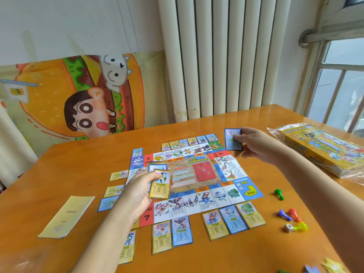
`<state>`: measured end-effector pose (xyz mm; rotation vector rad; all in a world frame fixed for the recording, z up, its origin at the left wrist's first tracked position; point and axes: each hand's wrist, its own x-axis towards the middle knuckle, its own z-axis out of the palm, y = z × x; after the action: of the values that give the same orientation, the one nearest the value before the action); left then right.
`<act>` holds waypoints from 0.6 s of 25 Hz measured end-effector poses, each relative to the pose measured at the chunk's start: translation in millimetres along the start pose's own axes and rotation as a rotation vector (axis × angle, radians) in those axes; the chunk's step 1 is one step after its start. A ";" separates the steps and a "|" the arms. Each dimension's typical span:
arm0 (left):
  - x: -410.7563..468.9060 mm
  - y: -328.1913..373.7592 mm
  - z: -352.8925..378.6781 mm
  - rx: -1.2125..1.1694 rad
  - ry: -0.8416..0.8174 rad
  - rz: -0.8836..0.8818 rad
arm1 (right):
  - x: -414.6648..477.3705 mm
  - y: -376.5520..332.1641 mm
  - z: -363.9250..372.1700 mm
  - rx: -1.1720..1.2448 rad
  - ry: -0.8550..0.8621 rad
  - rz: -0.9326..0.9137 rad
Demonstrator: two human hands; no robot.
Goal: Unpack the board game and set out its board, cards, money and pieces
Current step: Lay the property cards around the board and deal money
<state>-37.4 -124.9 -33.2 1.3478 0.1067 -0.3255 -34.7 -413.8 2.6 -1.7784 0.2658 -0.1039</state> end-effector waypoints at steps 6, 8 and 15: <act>21.8 -0.7 49.3 0.009 -0.068 -0.030 | 54.7 45.2 -65.4 -0.668 0.059 -0.019; 26.2 -3.1 60.6 -0.003 -0.094 -0.047 | 65.4 59.1 -76.2 -0.836 -0.060 0.040; 43.3 -17.4 81.7 0.047 -0.086 -0.092 | 86.2 87.0 -76.2 -0.812 -0.091 0.060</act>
<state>-10.4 -214.5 -42.6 1.3758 0.0897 -0.4660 21.9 -524.1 -71.2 -2.5685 0.3212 0.1524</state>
